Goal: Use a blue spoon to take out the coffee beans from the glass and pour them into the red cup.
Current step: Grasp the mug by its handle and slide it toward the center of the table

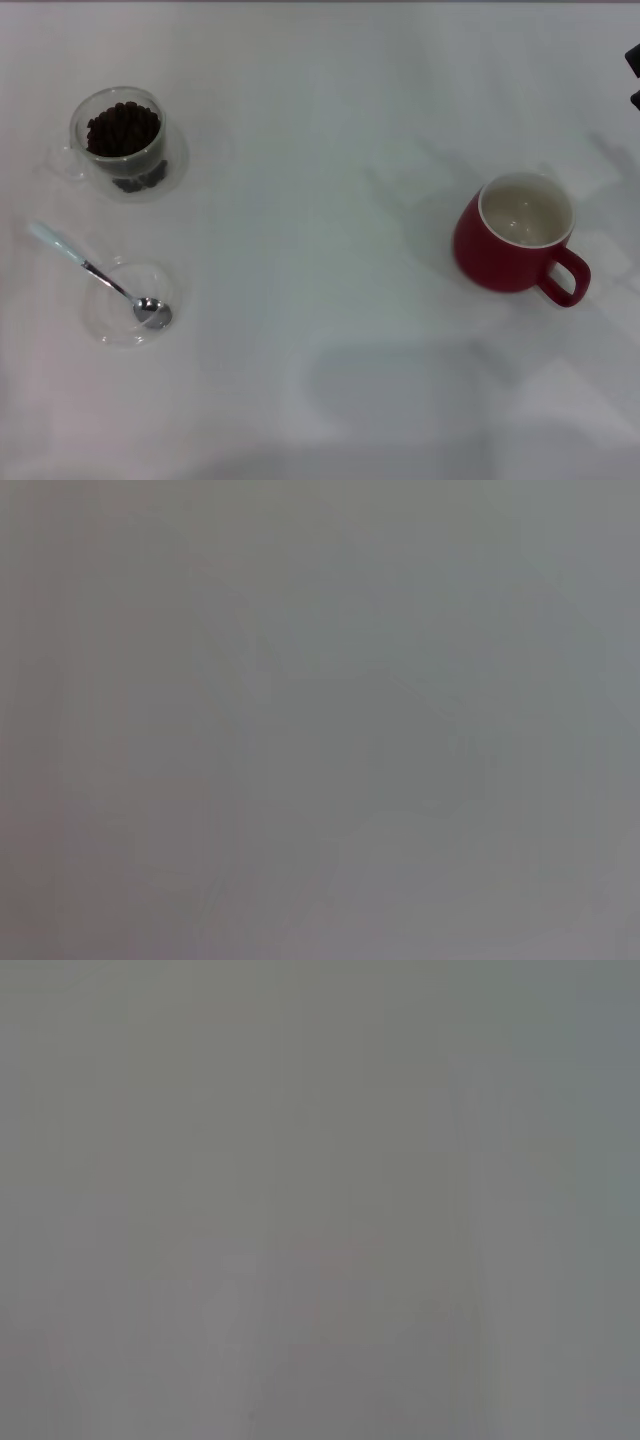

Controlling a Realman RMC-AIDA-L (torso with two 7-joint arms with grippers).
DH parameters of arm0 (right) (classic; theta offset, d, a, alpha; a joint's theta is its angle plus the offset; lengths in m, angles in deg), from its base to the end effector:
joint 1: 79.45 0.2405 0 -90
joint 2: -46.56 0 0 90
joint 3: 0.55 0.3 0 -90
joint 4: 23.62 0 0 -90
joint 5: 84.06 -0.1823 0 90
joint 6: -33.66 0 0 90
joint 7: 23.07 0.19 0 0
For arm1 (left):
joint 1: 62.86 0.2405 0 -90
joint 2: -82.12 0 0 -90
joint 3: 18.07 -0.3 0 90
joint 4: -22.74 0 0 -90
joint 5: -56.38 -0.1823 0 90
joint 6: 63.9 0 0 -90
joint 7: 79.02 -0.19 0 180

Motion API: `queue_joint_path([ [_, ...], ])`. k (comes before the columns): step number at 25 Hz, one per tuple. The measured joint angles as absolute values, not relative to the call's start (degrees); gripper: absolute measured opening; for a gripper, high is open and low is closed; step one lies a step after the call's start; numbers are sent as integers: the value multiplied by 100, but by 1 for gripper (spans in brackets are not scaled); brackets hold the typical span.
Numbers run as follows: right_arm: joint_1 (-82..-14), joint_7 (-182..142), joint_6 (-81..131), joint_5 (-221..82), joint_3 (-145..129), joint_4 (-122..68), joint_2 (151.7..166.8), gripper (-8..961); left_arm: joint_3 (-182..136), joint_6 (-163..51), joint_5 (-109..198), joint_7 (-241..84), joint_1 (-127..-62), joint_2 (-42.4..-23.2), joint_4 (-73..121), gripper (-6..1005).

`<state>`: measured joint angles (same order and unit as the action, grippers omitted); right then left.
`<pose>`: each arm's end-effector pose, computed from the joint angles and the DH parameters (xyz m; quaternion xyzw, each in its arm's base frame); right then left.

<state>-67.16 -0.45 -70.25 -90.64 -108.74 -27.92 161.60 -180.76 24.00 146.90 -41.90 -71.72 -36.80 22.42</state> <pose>0.3170 0.2634 0.0253 -0.7130 0.1057 0.4639 0.5151 -0.4236 0.2486 0.0557 -0.5037 -0.3480 -0.4281 0.6648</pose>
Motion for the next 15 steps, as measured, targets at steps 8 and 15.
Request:
queue_joint_path([
  [8, -6739, -19, -7002, -8974, -10895, -2687, 16151, 846, -18084, 2471, 14661, -4188, -7143, -3680, 2246, 862],
  [15, -6727, 343, -6994, -8447, -10909, -2035, 16072, 845, -18084, 2473, 14655, -4191, -7124, -3672, 2156, 861],
])
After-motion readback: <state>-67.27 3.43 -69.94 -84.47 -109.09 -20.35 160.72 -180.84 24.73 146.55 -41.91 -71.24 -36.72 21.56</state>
